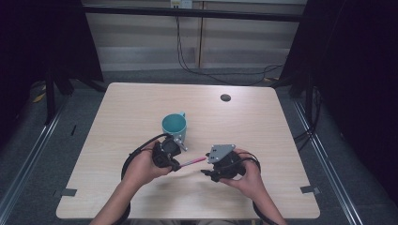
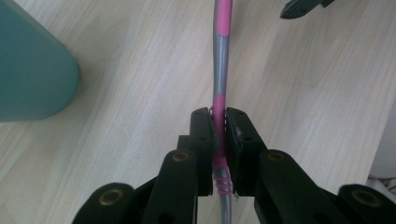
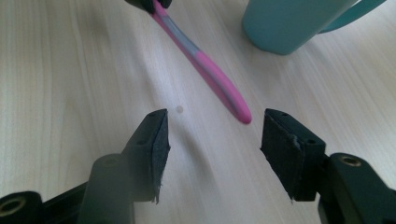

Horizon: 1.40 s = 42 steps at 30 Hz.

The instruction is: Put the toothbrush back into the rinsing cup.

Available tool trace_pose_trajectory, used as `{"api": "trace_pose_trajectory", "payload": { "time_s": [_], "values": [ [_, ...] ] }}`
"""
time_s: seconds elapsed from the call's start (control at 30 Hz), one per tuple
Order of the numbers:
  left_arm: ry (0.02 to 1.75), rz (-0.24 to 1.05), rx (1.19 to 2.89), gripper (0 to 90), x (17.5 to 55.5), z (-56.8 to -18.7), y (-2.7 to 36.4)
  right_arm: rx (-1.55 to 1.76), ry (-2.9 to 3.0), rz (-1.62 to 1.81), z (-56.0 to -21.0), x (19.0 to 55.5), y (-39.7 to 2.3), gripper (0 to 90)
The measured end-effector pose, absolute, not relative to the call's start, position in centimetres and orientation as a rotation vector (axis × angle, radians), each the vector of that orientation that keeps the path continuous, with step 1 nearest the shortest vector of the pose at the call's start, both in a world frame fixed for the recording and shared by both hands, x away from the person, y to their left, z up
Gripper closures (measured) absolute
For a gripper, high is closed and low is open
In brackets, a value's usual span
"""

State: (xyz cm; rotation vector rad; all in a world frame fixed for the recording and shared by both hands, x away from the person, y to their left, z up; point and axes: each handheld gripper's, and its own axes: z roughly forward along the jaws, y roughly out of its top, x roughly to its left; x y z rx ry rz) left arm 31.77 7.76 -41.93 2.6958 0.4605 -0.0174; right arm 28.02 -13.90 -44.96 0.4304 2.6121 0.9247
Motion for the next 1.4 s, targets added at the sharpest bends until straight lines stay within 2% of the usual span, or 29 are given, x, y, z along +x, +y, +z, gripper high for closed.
{"api": "trace_pose_trajectory", "payload": {
  "time_s": [0.3, 0.63, 0.87, 1.07, 1.23, 1.33, 1.4],
  "values": [
    [0.423, -0.019, 2.689, 81.9, 31.7, -41.5, 7.2, 0.405, 2.615, 0.909, -44.8, 28.2, -13.2, 42.8],
    [0.398, -0.039, 2.691, 81.9, 31.8, -41.5, 6.8, 0.373, 2.615, 0.877, -44.9, 28.2, -12.8, 48.1],
    [0.384, -0.032, 2.701, 81.9, 31.8, -41.6, 6.5, 0.347, 2.626, 0.85, -45.1, 28.2, -12.6, 56.3],
    [0.339, -0.039, 2.708, 81.8, 31.7, -41.7, 6.3, 0.348, 2.644, 0.832, -45.0, 28.3, -12.7, 69.6],
    [0.285, -0.011, 2.71, 81.2, 31.7, -41.7, 6.3, 0.305, 2.684, 0.806, -45.1, 28.2, -12.8, 74.4],
    [0.315, 0.004, 2.678, 79.0, 31.8, -41.5, 6.6, 0.274, 2.718, 0.795, -45.4, 28.1, -12.7, 79.2],
    [0.32, 0.02, 2.647, 70.5, 31.9, -41.4, 6.8, 0.276, 2.719, 0.814, -45.6, 28.0, -12.7, 81.6]
  ]
}}
